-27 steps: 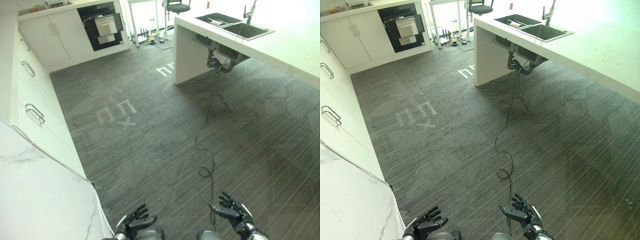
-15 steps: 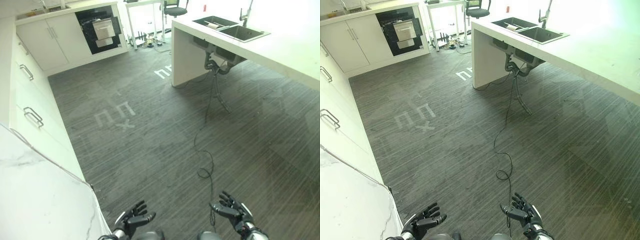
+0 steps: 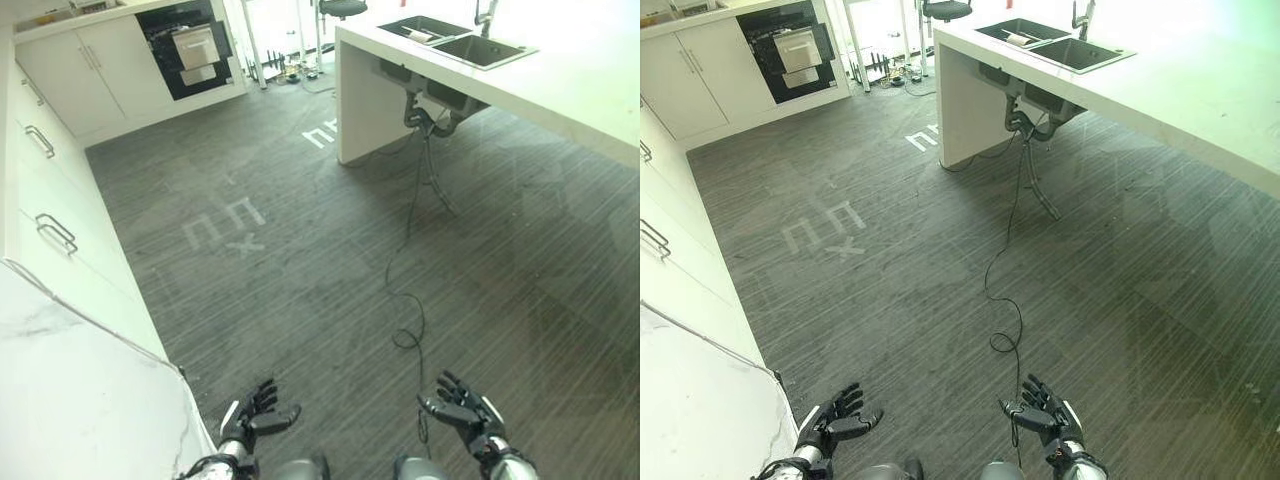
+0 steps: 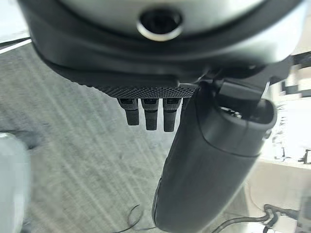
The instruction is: Place the dishes in the dishwasher.
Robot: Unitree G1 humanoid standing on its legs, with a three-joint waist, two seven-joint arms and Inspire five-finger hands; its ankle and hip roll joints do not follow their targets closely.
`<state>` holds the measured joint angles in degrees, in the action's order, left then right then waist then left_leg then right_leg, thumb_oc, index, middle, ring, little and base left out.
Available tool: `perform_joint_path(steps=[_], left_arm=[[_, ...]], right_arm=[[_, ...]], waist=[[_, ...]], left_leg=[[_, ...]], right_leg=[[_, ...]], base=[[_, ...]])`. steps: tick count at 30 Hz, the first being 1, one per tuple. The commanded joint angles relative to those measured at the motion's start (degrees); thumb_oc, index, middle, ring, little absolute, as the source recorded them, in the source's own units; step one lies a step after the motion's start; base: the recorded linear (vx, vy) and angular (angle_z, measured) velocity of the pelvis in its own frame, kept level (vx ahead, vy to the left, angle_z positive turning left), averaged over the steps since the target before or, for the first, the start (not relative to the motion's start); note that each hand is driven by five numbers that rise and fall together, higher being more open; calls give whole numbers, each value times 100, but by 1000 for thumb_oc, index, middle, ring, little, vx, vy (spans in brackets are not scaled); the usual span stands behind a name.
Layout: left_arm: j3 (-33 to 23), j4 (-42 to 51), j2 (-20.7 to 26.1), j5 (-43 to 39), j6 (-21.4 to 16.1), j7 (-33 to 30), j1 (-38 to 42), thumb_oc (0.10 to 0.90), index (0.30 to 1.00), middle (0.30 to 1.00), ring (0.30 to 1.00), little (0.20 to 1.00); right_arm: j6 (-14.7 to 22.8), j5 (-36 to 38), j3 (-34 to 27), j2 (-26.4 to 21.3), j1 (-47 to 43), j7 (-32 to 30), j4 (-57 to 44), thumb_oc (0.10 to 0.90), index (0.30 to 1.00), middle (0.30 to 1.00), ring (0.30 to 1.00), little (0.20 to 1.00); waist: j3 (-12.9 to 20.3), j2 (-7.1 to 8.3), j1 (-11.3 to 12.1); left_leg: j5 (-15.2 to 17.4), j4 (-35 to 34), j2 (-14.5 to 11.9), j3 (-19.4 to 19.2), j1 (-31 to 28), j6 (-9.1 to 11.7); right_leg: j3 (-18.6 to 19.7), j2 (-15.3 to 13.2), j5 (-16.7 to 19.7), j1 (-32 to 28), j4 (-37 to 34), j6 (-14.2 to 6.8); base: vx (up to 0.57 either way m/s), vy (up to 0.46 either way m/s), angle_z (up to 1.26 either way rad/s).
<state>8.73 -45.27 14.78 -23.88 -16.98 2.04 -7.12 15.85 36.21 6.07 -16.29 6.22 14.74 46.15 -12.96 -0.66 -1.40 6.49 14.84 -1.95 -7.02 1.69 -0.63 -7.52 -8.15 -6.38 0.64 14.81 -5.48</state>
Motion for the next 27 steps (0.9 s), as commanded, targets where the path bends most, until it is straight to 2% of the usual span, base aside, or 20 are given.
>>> perform_joint_path(steps=[1, 4, 7, 8, 9, 11, 14, 15, 17, 19, 21, 25, 26, 27], left_arm=[[-40, 772, 334, 77, -750, -276, 200, 800, 900, 900, 900, 900], [-44, 1102, 370, 5, -803, -348, 185, 800, 900, 900, 900, 900], [-79, 1206, 328, 29, -853, -397, 159, 800, 900, 900, 900, 900], [-88, 1202, 254, 121, -975, -465, 144, 800, 900, 900, 900, 900], [-96, 1229, 228, 177, -1032, -409, 160, 800, 900, 900, 900, 900], [-119, 1247, 226, 182, -1036, -324, 181, 800, 900, 900, 900, 900], [-112, 1284, 222, 220, -1058, -303, 175, 800, 900, 900, 900, 900], [-154, 1367, 277, 201, -1005, -296, 115, 800, 900, 900, 900, 900], [-162, 1437, 335, 146, -940, -291, 83, 800, 900, 900, 900, 900], [-157, 1473, 382, 165, -909, -246, 97, 800, 900, 900, 900, 900], [-149, 1528, 445, 307, -880, -200, 127, 800, 900, 900, 900, 900], [-124, 1620, 511, 582, -885, -263, 48, 800, 900, 900, 900, 900], [-137, 1667, 543, 650, -846, -266, 33, 800, 900, 900, 900, 900], [-149, 1705, 572, 705, -798, -272, 11, 800, 900, 900, 900, 900]], right_arm=[[571, 256, 11, -361, -297, 101, -752, 800, 900, 900, 900, 900], [689, 351, 35, -372, -297, 11, -1008, 800, 900, 900, 900, 900], [621, 342, 30, -370, -296, -39, -1114, 800, 900, 900, 900, 900], [608, 301, 44, -394, -322, -62, -1135, 800, 900, 900, 900, 900], [656, 300, 68, -445, -345, -173, -1180, 800, 900, 900, 900, 900], [698, 337, 80, -470, -373, -190, -1126, 800, 900, 900, 900, 900], [759, 268, 101, -449, -431, -204, -1043, 800, 900, 900, 900, 900], [762, 94, 126, -417, -418, -276, -1114, 800, 900, 900, 900, 900], [669, 8, 146, -428, -358, -400, -1290, 800, 900, 900, 900, 900], [597, -31, 117, -450, -254, -481, -1431, 800, 900, 900, 900, 900], [574, -51, 115, -483, -225, -515, -1497, 800, 900, 900, 900, 900], [615, 264, 82, -402, -216, -286, -1459, 800, 900, 900, 900, 900], [598, 244, 42, -373, -195, -265, -1496, 800, 900, 900, 900, 900], [566, 218, -3, -334, -175, -254, -1549, 800, 900, 900, 900, 900]], waist=[[42, -65, -16], [2, -75, -7], [0, -40, 5], [-49, 110, 62], [-250, 223, 158], [-363, 185, 205], [-450, 86, 331], [-427, 25, 412], [-473, -75, 461], [-529, -167, 446], [-471, -158, 418], [-254, -90, 583], [-209, -83, 592], [-153, -101, 581]], left_leg=[[772, 235, -65, -236, -281, 44], [709, 235, -127, -186, -274, 90], [661, 235, -131, -188, -396, 166], [481, 235, 28, -267, -593, 170], [26, 1745, 52, -99, 222, 254], [-102, 2580, 99, -17, 806, 250], [-338, 2144, 432, 75, 1063, 250], [-657, 1025, 427, 123, 1007, 285], [-1094, 235, 307, 136, 1135, 392], [-1111, 235, 129, -38, 1477, 431], [-825, 235, -10, -408, 1458, 308], [-432, 235, 180, -259, 1297, -9], [-352, 235, 215, -252, 1248, -76], [-249, 235, 254, -209, 1169, -159]], right_leg=[[-270, 200, -553, 10, 238, 161], [-276, 271, -581, 9, 238, 253], [-277, 306, -617, -34, 238, 332], [-162, 194, -585, -65, 238, 402], [-23, 189, -484, -118, 238, 554], [33, 282, -436, -154, 238, 652], [194, 440, -471, -254, 238, 647], [274, 540, -565, -277, 238, 597], [283, 635, -638, -372, 238, 586], [150, 688, -699, -487, 238, 610], [-71, 585, -827, -604, 238, 559], [-88, 583, -1151, -1069, 238, 433], [-126, 600, -1111, -1195, 238, 402], [-188, 628, -838, -1360, 238, 326]], base=[[19, -160, 2], [-10, -149, 0], [90, -194, -3], [193, -341, -26], [182, -310, -35], [113, -122, -14], [225, 86, -14], [377, 205, -36], [392, 269, -55], [319, 273, -29], [302, 321, 16], [270, 253, -7], [302, 223, -37], [292, 255, -18]])
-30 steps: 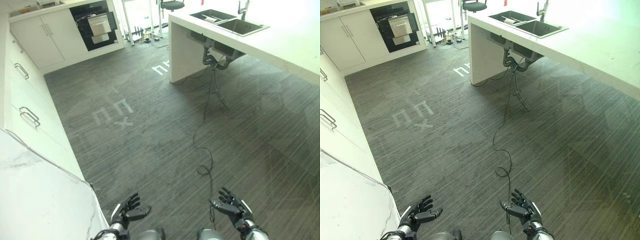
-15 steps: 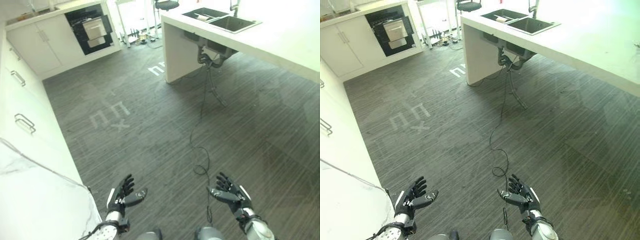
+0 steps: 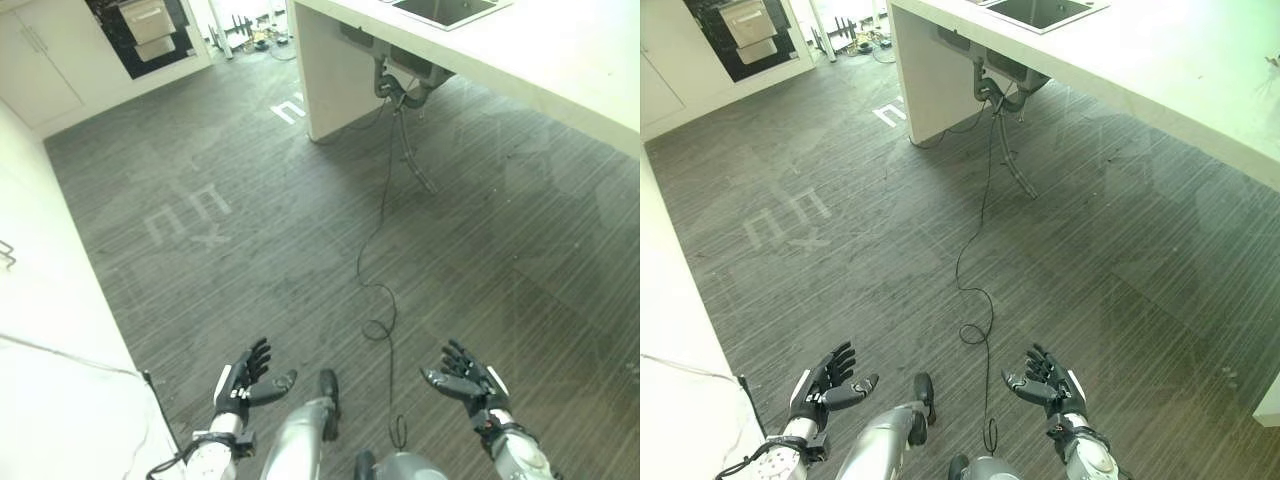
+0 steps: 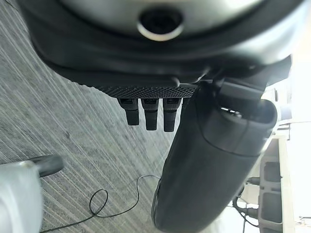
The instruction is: Place the dishes in the dishwasher.
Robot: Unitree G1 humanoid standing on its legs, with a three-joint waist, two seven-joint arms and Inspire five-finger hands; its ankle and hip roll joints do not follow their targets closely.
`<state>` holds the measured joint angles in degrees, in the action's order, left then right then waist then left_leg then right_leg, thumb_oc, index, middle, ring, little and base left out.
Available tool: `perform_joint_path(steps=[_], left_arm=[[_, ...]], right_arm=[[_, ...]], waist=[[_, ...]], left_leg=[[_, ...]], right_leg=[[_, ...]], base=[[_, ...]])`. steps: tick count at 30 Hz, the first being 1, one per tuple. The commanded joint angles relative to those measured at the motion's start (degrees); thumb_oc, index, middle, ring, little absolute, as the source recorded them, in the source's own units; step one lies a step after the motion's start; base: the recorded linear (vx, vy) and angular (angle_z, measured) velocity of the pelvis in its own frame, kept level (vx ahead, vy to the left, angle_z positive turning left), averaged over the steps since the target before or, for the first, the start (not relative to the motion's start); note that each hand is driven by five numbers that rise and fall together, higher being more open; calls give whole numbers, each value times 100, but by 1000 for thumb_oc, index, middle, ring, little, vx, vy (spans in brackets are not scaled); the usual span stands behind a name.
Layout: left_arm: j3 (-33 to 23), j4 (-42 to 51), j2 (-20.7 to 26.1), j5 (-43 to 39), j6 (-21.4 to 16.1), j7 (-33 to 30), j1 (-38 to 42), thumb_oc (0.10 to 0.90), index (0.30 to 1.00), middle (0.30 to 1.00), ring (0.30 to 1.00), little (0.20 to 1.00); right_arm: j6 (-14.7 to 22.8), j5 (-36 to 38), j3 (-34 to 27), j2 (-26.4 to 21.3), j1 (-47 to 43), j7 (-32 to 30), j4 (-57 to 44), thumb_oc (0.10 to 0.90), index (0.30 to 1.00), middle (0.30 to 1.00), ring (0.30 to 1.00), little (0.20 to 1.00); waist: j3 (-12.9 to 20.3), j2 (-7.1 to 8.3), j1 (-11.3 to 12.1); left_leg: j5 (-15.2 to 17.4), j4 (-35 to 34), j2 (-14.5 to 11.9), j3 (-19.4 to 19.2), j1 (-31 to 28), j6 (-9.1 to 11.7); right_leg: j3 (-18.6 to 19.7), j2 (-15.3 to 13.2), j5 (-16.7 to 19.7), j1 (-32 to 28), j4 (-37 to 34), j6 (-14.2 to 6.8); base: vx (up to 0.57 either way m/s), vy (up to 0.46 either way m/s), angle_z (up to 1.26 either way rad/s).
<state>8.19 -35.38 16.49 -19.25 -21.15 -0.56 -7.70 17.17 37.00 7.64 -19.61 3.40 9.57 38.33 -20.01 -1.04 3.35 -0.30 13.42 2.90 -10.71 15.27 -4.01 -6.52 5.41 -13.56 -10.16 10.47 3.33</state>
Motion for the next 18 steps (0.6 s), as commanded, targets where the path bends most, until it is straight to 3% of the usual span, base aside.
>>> perform_joint_path(steps=[1, 3, 4, 5, 6, 7, 8, 9, 11, 16, 17, 18], left_arm=[[-98, 749, 438, 283, -346, -22, 62, 800, 900, 900, 900, 900], [-69, 780, 553, 375, -268, -32, 110, 800, 900, 900, 900, 900], [-52, 729, 618, 321, -201, -30, 191, 800, 900, 900, 900, 900], [-39, 718, 629, 260, -212, -29, 200, 800, 900, 900, 900, 900], [-40, 720, 625, 246, -232, -26, 197, 800, 900, 900, 900, 900], [-96, 794, 615, 328, -218, 11, 168, 800, 900, 900, 900, 900], [-146, 767, 623, 372, -193, 40, 178, 800, 900, 900, 900, 900], [-153, 721, 613, 393, -195, 27, 177, 800, 900, 900, 900, 900], [-133, 634, 571, 468, -253, -77, 149, 800, 900, 900, 900, 900], [-103, 552, 412, 512, -403, -152, 65, 800, 900, 900, 900, 900], [-99, 558, 385, 509, -341, -156, 31, 800, 900, 900, 900, 900], [-109, 559, 354, 511, -328, -126, -17, 800, 900, 900, 900, 900]], right_arm=[[451, 151, -171, 46, 117, 230, -823, 800, 900, 900, 900, 900], [487, 160, -160, 146, 148, 114, -953, 800, 900, 900, 900, 900], [535, 69, -115, 187, 129, 30, -950, 800, 900, 900, 900, 900], [560, 26, -84, 175, 95, 12, -911, 800, 900, 900, 900, 900], [579, -16, -59, 168, 75, -21, -896, 800, 900, 900, 900, 900], [590, -128, -108, 106, 76, 8, -901, 800, 900, 900, 900, 900], [573, -72, -192, 38, 114, 142, -878, 800, 900, 900, 900, 900], [539, -46, -244, 6, 121, 266, -842, 800, 900, 900, 900, 900], [491, -173, -295, -13, 121, 463, -762, 800, 900, 900, 900, 900], [388, -281, -187, -141, 85, 362, -747, 800, 900, 900, 900, 900], [376, -389, -117, -173, 37, 302, -754, 800, 900, 900, 900, 900], [410, -444, -70, -216, 14, 283, -752, 800, 900, 900, 900, 900]], waist=[[587, -100, 64], [574, -127, -26], [544, -194, -110], [509, -236, -154], [485, -259, -185], [349, -281, -360], [295, -174, -514], [259, -82, -575], [199, -21, -596], [312, -2, -700], [380, -16, -731], [436, -27, -729]], left_leg=[[556, 377, -179, 226, -283, 66], [744, 377, -9, 361, -444, -148], [874, 377, 26, 411, -607, -260], [919, 377, 27, 416, -714, -288], [944, 377, 30, 429, -785, -291], [1090, 377, 42, 566, -1108, -214], [1307, 377, 121, 616, -1338, -186], [1500, 377, 172, 621, -1525, -184], [1773, 377, 157, 549, -1853, -189], [2011, 377, 65, 575, -2534, -85], [1787, 378, -34, 501, -2867, 73], [1426, 930, -145, 530, -2781, 280]], right_leg=[[-342, -737, 267, -242, 1079, -676], [-236, -739, 854, 412, 2759, -947], [-287, -719, 1109, 1054, 3638, -1023], [-401, -760, 1021, 1319, 3643, -948], [-475, -774, 955, 1458, 3557, -898], [-620, -786, 930, 1835, 2414, -804], [-707, -1034, 1418, 2137, 1092, -899], [-766, -1277, 1809, 2326, 673, -1043], [-862, -1600, 2156, 2678, 672, -1187], [-640, -1386, 1593, 2452, 772, -884], [-609, -1327, 1352, 2359, 877, -757], [-579, -1222, 1236, 2238, 810, -641]], base=[[274, 282, -1], [270, 311, 7], [290, 288, 33], [271, 215, 36], [404, 56, 19], [581, -56, 13], [698, -135, 36], [570, -164, 110], [468, -145, 87], [466, -162, -59], [465, -169, -10], [457, -216, 29]])
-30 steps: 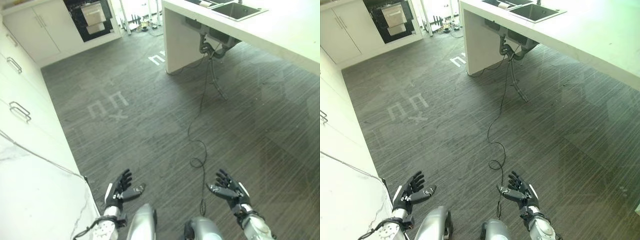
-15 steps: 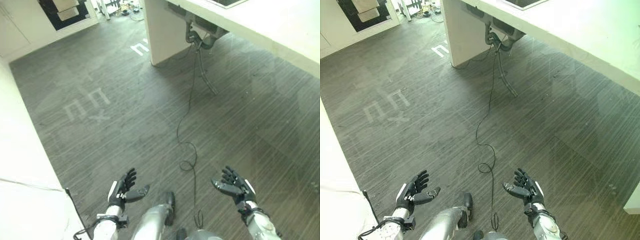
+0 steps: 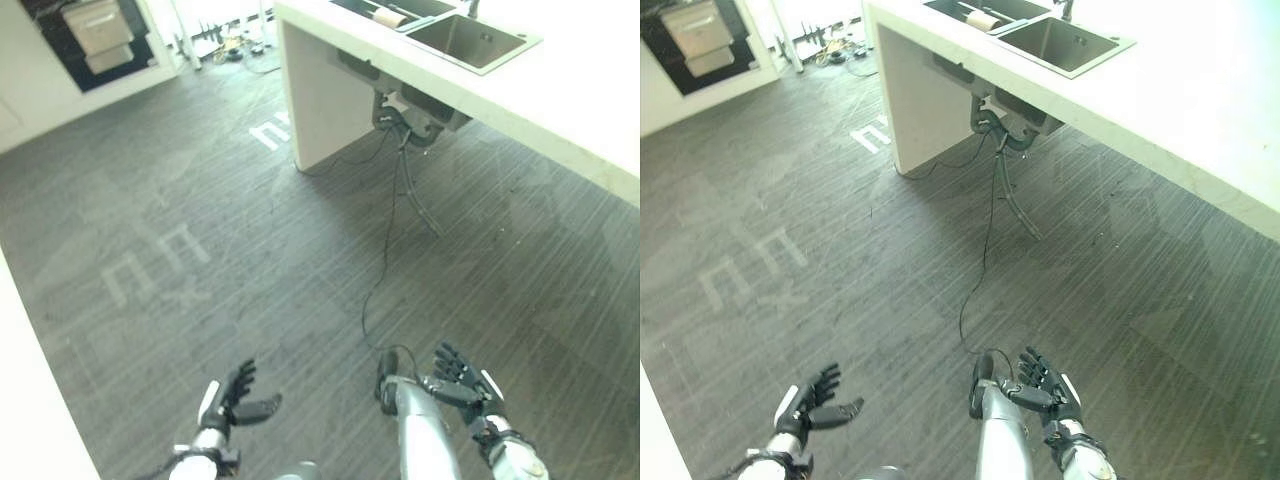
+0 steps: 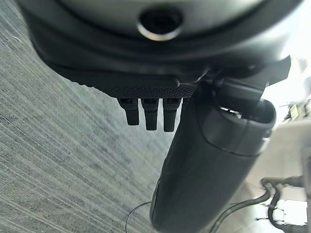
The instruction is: Place the dishes in the dishwasher.
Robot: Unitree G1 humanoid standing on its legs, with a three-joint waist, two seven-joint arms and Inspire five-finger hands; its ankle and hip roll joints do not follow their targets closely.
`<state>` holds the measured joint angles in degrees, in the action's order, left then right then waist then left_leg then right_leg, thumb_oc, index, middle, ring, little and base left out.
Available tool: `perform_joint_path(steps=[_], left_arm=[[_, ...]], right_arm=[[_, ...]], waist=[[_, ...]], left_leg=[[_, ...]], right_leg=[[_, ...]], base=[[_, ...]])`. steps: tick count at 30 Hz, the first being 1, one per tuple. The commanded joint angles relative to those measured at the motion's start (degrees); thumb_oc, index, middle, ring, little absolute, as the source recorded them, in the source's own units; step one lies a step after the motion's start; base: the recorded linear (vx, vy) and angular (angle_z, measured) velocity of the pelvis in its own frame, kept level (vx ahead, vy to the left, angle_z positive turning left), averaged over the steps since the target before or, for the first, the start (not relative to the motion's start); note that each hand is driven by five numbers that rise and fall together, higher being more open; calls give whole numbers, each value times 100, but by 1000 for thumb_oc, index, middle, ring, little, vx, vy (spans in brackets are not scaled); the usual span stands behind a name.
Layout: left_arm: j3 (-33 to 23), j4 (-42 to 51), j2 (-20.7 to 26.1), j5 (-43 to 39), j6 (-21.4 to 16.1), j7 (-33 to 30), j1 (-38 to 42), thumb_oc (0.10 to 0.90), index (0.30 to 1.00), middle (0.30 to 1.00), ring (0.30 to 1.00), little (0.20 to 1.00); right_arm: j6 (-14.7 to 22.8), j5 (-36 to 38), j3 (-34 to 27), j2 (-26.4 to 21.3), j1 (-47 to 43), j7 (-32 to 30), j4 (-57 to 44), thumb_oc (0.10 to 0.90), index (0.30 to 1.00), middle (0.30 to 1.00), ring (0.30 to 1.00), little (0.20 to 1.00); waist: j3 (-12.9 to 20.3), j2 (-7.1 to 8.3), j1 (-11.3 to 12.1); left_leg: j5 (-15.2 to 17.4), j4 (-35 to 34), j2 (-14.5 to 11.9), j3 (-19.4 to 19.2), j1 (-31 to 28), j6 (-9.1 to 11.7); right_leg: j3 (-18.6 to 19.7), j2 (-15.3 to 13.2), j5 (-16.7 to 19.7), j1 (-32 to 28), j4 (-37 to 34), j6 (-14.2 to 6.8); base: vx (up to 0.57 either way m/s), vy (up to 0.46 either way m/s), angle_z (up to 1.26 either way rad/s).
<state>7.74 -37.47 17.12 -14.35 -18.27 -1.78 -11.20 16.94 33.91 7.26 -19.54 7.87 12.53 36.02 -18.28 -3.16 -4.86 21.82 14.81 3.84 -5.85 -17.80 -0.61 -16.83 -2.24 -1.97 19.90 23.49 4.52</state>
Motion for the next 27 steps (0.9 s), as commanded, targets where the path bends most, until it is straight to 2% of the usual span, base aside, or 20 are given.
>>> perform_joint_path(steps=[1, 2, 3, 4, 5, 6, 8, 9, 11, 12, 13, 15, 17, 19, 22, 23, 25, 27], left_arm=[[-74, 787, 268, 31, -650, 19, 273, 800, 900, 900, 900, 900], [-75, 788, 263, 32, -658, 21, 263, 800, 900, 900, 900, 900], [-82, 791, 237, 35, -696, 30, 210, 800, 900, 900, 900, 900], [-97, 779, 216, 9, -721, 61, 145, 800, 900, 900, 900, 900], [-114, 771, 213, -25, -698, 113, 122, 800, 900, 900, 900, 900], [-94, 711, 204, -27, -693, 177, 147, 800, 900, 900, 900, 900], [-37, 603, 192, -15, -747, 152, 174, 800, 900, 900, 900, 900], [-46, 542, 184, -22, -765, 147, 167, 800, 900, 900, 900, 900], [-62, 498, 182, -109, -747, 143, 129, 800, 900, 900, 900, 900], [-60, 462, 167, -116, -760, 150, 108, 800, 900, 900, 900, 900], [-61, 425, 128, -73, -820, 155, 48, 800, 900, 900, 900, 900], [-54, 432, 96, -45, -864, 165, -1, 800, 900, 900, 900, 900], [-60, 447, 93, -61, -903, 202, -26, 800, 900, 900, 900, 900], [-54, 445, 135, -83, -889, 190, 6, 800, 900, 900, 900, 900], [-6, 358, 176, -95, -937, 128, 59, 800, 900, 900, 900, 900], [26, 333, 221, 86, -922, 69, 55, 800, 900, 900, 900, 900], [52, 304, 248, 118, -835, 11, 25, 800, 900, 900, 900, 900], [33, 288, 293, 251, -885, 48, -28, 800, 900, 900, 900, 900]], right_arm=[[501, -160, -9, -280, -446, -24, -515, 800, 900, 900, 900, 900], [509, -160, -7, -289, -446, -22, -510, 800, 900, 900, 900, 900], [560, -157, -6, -336, -442, -15, -486, 800, 900, 900, 900, 900], [594, -139, -37, -395, -426, 10, -448, 800, 900, 900, 900, 900], [605, -107, -92, -430, -404, 12, -426, 800, 900, 900, 900, 900], [673, 47, -121, -448, -386, 10, -382, 800, 900, 900, 900, 900], [716, 98, -92, -434, -403, 95, -337, 800, 900, 900, 900, 900], [677, 9, -69, -401, -418, 82, -349, 800, 900, 900, 900, 900], [607, -37, -10, -346, -443, 11, -295, 800, 900, 900, 900, 900], [576, 1, 31, -326, -455, -33, -252, 800, 900, 900, 900, 900], [540, 49, 55, -298, -454, -65, -222, 800, 900, 900, 900, 900], [540, 36, 59, -298, -435, -68, -198, 800, 900, 900, 900, 900], [534, -2, 6, -300, -394, -95, -214, 800, 900, 900, 900, 900], [533, 39, -55, -289, -372, -239, -173, 800, 900, 900, 900, 900], [525, 354, -187, -242, -334, -216, -32, 800, 900, 900, 900, 900], [504, 299, -279, -176, -262, -185, 3, 800, 900, 900, 900, 900], [496, 314, -292, -78, -224, -194, 11, 800, 900, 900, 900, 900], [591, 243, -249, 13, -184, -207, -13, 800, 900, 900, 900, 900]], waist=[[284, 207, 120], [284, 213, 125], [270, 243, 167], [253, 302, 215], [227, 337, 248], [176, 350, 324], [149, 340, 440], [146, 341, 493], [167, 276, 589], [151, 247, 655], [119, 157, 794], [82, 121, 900], [64, 137, 917], [134, 154, 863], [228, 157, 785], [297, 115, 736], [340, 74, 688], [347, 51, 682]], left_leg=[[-1222, 1638, -330, 80, 807, 123], [-1272, 1794, -337, 85, 859, 145], [-1535, 2455, -380, 88, 1137, 243], [-1829, 3498, -503, 32, 1683, 359], [-1979, 4210, -637, -32, 2222, 387], [-1967, 4452, -622, -75, 2780, 316], [-1838, 3627, -358, -46, 2922, 216], [-1850, 2779, -314, -46, 2762, 175], [-2123, 1136, -311, 145, 2651, 232], [-2278, 643, -300, 317, 2632, 299], [-2518, 238, -355, 687, 2978, 447], [-2560, 238, -420, 896, 3415, 498], [-2536, 238, -427, 807, 3513, 448], [-2253, 238, -412, 660, 3385, 286], [-1882, 238, -307, 739, 3069, 87], [-1681, 238, -241, 762, 2864, -72], [-1505, 238, -170, 760, 2699, -256], [-1353, 238, -104, 713, 2591, -437]], right_leg=[[490, -382, -27, -954, -623, -631], [491, -380, -46, -977, -626, -614], [512, -370, -148, -1113, -630, -530], [538, -377, -292, -1302, -630, -401], [543, -376, -407, -1463, -630, -288], [557, -352, -527, -1693, -630, -233], [662, -297, -614, -1834, -630, -290], [764, -261, -671, -1883, -630, -326], [984, -89, -837, -1994, -630, -383], [1098, -8, -916, -2074, -630, -411], [1278, 164, -1033, -2219, -630, -449], [1430, 234, -1119, -2345, -630, -474], [1474, 163, -1159, -2422, -630, -504], [1422, 49, -1212, -2456, -630, -567], [1408, -15, -1274, -2519, -630, -636], [1330, -3, -1257, -2578, -630, -642], [1249, 6, -961, -2573, -411, -722], [1142, -92, -597, -2193, 515, -879]], base=[[246, -150, 16], [234, -146, -13], [214, -147, -32], [287, -198, -24], [329, -181, -12], [299, -89, -15], [331, 64, -44], [374, 176, -72], [381, 228, -101], [443, 302, -101], [392, 283, -69], [311, 254, -62], [212, 292, -115], [214, 370, -114], [229, 322, -32], [255, 357, -1], [206, 321, -14], [98, 247, -14]])
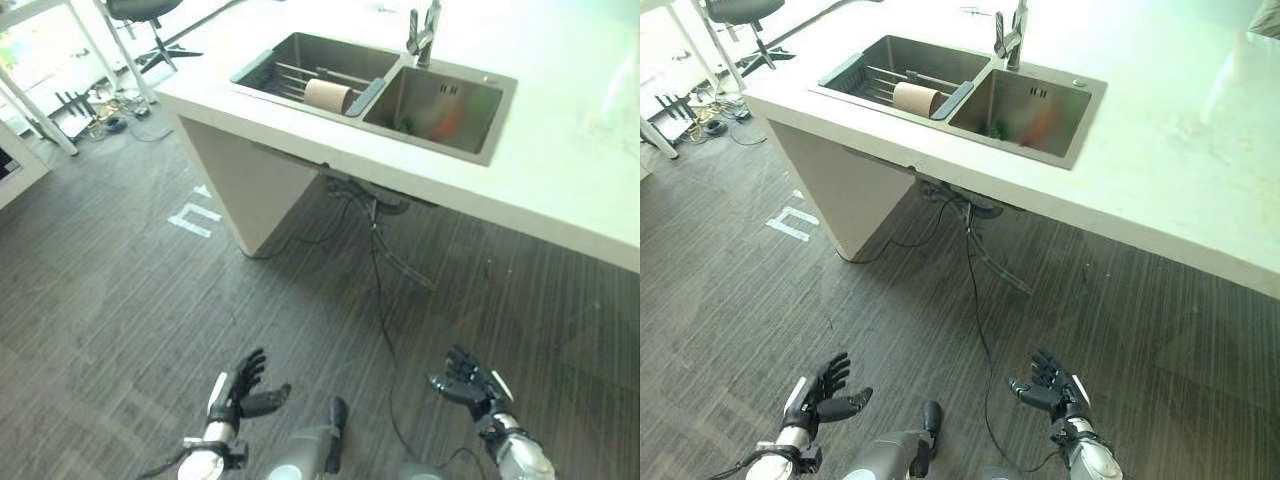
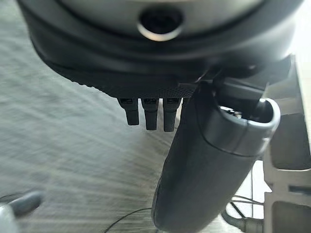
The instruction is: Place the dishes in the dishwasher.
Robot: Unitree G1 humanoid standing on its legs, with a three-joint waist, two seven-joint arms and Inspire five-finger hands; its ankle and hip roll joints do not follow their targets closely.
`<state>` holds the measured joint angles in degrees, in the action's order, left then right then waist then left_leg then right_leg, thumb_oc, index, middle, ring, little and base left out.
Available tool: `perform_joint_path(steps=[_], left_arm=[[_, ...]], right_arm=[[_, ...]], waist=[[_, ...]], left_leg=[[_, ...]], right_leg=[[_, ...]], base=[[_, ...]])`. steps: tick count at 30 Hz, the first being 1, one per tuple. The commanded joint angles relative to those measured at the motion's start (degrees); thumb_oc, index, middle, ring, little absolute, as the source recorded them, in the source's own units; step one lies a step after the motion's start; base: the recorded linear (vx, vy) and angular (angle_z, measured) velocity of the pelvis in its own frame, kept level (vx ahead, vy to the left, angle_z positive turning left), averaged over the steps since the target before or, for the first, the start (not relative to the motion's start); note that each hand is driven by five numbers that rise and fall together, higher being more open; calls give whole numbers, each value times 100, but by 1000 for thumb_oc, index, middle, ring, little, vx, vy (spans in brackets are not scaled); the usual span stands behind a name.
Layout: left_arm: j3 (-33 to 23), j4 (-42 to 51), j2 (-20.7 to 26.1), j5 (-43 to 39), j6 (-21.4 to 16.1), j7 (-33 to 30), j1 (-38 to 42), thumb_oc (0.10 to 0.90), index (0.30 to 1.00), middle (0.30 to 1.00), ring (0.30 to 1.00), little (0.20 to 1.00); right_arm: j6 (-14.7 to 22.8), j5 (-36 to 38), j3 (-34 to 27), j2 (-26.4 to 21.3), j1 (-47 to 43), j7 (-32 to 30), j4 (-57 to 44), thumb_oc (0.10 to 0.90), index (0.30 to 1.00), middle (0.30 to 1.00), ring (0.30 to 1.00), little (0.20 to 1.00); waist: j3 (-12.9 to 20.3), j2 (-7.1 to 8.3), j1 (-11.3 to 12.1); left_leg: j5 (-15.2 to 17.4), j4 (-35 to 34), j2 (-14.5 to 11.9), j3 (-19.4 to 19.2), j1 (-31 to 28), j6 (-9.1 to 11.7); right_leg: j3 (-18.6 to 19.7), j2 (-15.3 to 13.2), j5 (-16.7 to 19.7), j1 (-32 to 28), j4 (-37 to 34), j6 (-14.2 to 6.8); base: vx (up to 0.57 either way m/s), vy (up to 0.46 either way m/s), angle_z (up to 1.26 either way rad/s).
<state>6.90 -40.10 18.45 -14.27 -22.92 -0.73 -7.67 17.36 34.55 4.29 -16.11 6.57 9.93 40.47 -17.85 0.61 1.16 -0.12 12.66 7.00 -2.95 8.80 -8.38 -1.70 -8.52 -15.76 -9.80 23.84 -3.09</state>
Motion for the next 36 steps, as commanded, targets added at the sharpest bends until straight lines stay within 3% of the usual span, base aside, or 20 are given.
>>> perform_joint_path(steps=[1, 4, 5, 7, 9, 11, 13, 15, 16, 17, 18, 20, 23, 25, 27, 30, 36], left_arm=[[120, 552, 185, 306, -418, -59, -383, 800, 900, 900, 900, 900], [118, 548, 249, 285, -342, -162, -395, 800, 900, 900, 900, 900], [110, 540, 242, 127, -303, -255, -372, 800, 900, 900, 900, 900], [130, 538, 220, 137, -210, -281, -309, 800, 900, 900, 900, 900], [156, 439, 182, 192, -115, -322, -259, 800, 900, 900, 900, 900], [165, 321, 150, 269, 3, -338, -240, 800, 900, 900, 900, 900], [165, -114, 3, 167, 273, -447, -184, 800, 900, 900, 900, 900], [105, -523, -167, 6, 295, -409, -187, 800, 900, 900, 900, 900], [77, -669, -224, 70, 280, -402, -197, 800, 900, 900, 900, 900], [44, -883, -315, 419, 337, -472, -205, 800, 900, 900, 900, 900], [20, -1226, -427, 500, 337, -607, -203, 800, 900, 900, 900, 900], [-64, -1503, -446, 248, 357, -662, -189, 800, 900, 900, 900, 900], [-288, -1838, -361, 8, 456, -612, -146, 800, 900, 900, 900, 900], [-364, -2062, -327, -103, 419, -547, -99, 800, 900, 900, 900, 900], [-409, -2212, -367, -188, 324, -503, -89, 800, 900, 900, 900, 900], [-422, -2308, -456, -220, 227, -447, -78, 800, 900, 900, 900, 900], [-313, -2338, -462, -205, 169, -431, 14, 800, 900, 900, 900, 900]], right_arm=[[589, 132, 73, -306, -49, 54, -443, 800, 900, 900, 900, 900], [549, -12, 207, -270, -102, 34, -390, 800, 900, 900, 900, 900], [583, -133, 334, -310, -211, -44, -334, 800, 900, 900, 900, 900], [591, -43, 359, -361, -231, -16, -324, 800, 900, 900, 900, 900], [550, -37, 389, -413, -299, 85, -277, 800, 900, 900, 900, 900], [512, -136, 401, -427, -346, 121, -250, 800, 900, 900, 900, 900], [478, -383, 396, -493, -352, 151, -224, 800, 900, 900, 900, 900], [538, -417, 416, -497, -365, 131, -167, 800, 900, 900, 900, 900], [551, -475, 430, -513, -372, 91, -158, 800, 900, 900, 900, 900], [527, -566, 422, -561, -366, -41, -191, 800, 900, 900, 900, 900], [604, -552, 422, -633, -391, -204, -117, 800, 900, 900, 900, 900], [653, -599, 393, -688, -385, -210, -82, 800, 900, 900, 900, 900], [699, -691, 371, -698, -364, -307, -33, 800, 900, 900, 900, 900], [708, -631, 376, -703, -347, -412, 14, 800, 900, 900, 900, 900], [724, -555, 373, -708, -340, -465, 78, 800, 900, 900, 900, 900], [782, -523, 322, -707, -332, -464, 204, 800, 900, 900, 900, 900], [682, -253, 242, -740, -416, -508, 383, 800, 900, 900, 900, 900]], waist=[[296, -347, 80], [241, -376, 127], [169, -370, 57], [108, -329, -57], [105, -246, -141], [106, -147, -204], [190, -88, -289], [281, -42, -330], [300, -38, -334], [314, 40, -308], [256, 66, -246], [222, 65, -192], [205, 2, -143], [209, -87, -139], [176, -250, -113], [155, -337, -49], [166, -411, -2]], left_leg=[[900, 453, -413, 394, -117, 287], [1037, 453, -436, 160, -324, 197], [1160, 453, -516, -95, -499, 248], [1250, 453, -487, -82, -617, 310], [1411, 453, -446, -169, -772, 379], [1568, 453, -370, -216, -890, 390], [1617, 453, -372, -190, -1033, 471], [1628, 453, -391, -177, -1226, 553], [1571, 453, -417, -180, -1405, 605], [999, 910, -480, -230, -1396, 789], [646, 2259, -556, -248, -668, 935], [475, 2688, -529, -199, -156, 940], [418, 1639, -626, -154, -293, 903], [89, 530, -840, -60, -457, 1095], [80, 453, -1108, 179, -96, 1280], [19, 453, -1439, 534, 367, 1396], [364, 453, -1208, 938, 278, 1291]], right_leg=[[-446, 522, 875, 972, 901, -163], [-874, 416, 977, 1388, 1631, -211], [-1125, 462, 967, 1559, 1054, -182], [-1129, 513, 1096, 1605, 255, -157], [-1327, 315, 1467, 1801, -665, -263], [-1257, 110, 1662, 2169, -665, -418], [-1043, 196, 1406, 2212, -665, -286], [-1004, 219, 1288, 2123, -665, -168], [-985, 236, 1204, 2040, -665, -103], [-907, 217, 1041, 1855, -665, 38], [-850, 233, 906, 1622, -665, 205], [-757, 243, 837, 1464, -665, 273], [-692, 302, 675, 1295, -665, 264], [-680, 373, 528, 1198, -665, 234], [-660, 490, 392, 1049, -665, 199], [-491, 480, 223, 827, -665, 156], [-324, 322, 205, 677, -665, 28]], base=[[97, 236, -11], [164, 168, -44], [277, 47, -80], [299, -75, -52], [299, -124, -15], [346, -161, -35], [441, -244, -1], [323, -163, 1], [325, -163, -15], [335, -198, 11], [297, -175, 27], [228, -14, 18], [237, 133, -41], [218, 228, -14], [201, 286, 6], [243, 365, -14], [220, 446, -22]])
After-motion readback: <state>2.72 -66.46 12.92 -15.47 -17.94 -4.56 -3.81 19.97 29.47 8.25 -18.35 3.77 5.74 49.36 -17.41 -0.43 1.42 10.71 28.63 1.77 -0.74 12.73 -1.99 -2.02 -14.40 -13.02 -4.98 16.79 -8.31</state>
